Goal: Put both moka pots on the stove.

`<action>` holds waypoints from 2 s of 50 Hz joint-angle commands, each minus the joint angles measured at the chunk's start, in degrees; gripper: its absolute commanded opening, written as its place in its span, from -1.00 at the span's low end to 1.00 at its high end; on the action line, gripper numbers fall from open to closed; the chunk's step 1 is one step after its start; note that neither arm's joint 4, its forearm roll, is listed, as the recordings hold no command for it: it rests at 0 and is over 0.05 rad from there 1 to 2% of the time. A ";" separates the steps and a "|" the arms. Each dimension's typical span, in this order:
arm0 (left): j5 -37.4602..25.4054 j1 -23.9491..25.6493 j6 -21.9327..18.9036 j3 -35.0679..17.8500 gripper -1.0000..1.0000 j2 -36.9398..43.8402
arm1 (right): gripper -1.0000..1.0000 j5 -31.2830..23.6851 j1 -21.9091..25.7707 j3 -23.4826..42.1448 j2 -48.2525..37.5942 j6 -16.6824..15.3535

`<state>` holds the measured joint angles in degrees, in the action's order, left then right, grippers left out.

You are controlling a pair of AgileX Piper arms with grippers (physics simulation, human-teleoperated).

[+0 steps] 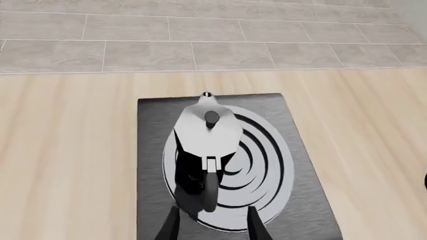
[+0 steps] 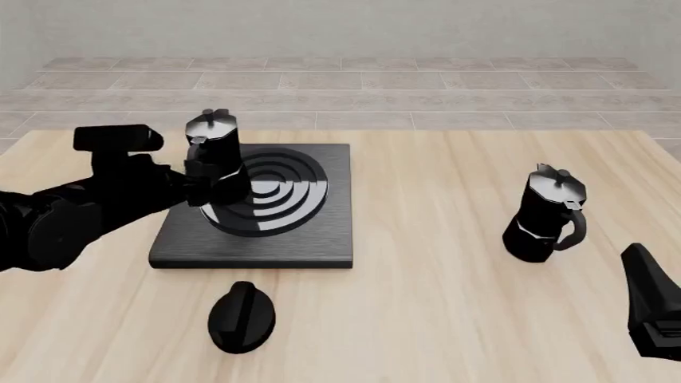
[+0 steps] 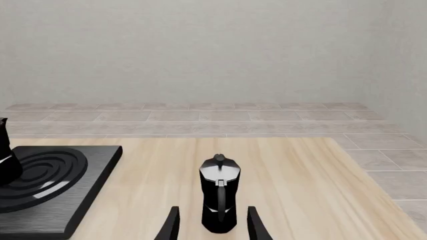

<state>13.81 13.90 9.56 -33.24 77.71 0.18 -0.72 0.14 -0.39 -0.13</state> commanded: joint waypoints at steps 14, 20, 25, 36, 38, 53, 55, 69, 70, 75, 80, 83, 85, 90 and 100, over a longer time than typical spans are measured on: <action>-8.44 0.44 1.20 7.87 1.00 -18.78 | 1.00 0.00 -0.01 0.00 -0.01 0.01; -11.20 0.86 1.96 10.35 1.00 -24.95 | 1.00 0.00 -0.01 0.00 0.00 -0.01; -11.74 0.73 2.31 11.32 1.00 -26.67 | 1.00 0.00 -0.01 0.00 0.00 0.01; -12.93 -0.29 3.35 12.81 1.00 -30.49 | 1.00 0.00 -0.01 0.00 0.00 0.00; -13.17 -0.36 3.53 13.19 1.00 -31.32 | 1.00 0.00 0.00 0.00 0.00 0.00; -16.21 -1.33 4.16 16.61 1.00 -43.64 | 1.00 0.00 -0.01 0.00 0.00 0.00; -15.65 -1.30 4.54 17.72 1.00 -45.21 | 1.00 0.00 -0.01 0.00 -0.01 0.00; -14.41 -3.01 2.39 26.65 1.00 -64.01 | 1.00 0.00 0.00 0.00 0.01 0.00; -15.66 -3.95 1.94 27.07 1.00 -67.53 | 1.00 0.00 0.01 0.00 0.00 0.00; -18.15 -4.89 -1.77 28.65 1.00 -74.19 | 1.00 0.00 0.00 0.00 0.00 0.00; -17.83 -4.35 -4.56 30.85 1.00 -77.49 | 1.00 0.00 -0.01 0.00 0.00 -0.02; -16.10 -6.41 -3.99 32.06 1.00 -77.70 | 1.00 -0.85 0.06 0.62 0.25 0.01; -15.03 -6.63 -4.78 32.64 1.00 -77.70 | 1.00 -0.79 0.06 0.57 0.23 0.02; -12.93 -6.75 -8.62 33.14 1.00 -77.70 | 1.00 -0.61 0.09 0.48 0.18 -0.29; -14.09 -6.63 -9.51 33.16 1.00 -77.70 | 1.00 -0.93 -0.39 2.34 -1.61 2.32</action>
<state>-0.76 7.60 2.02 -1.04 1.46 -0.37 -0.93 0.85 -0.67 0.41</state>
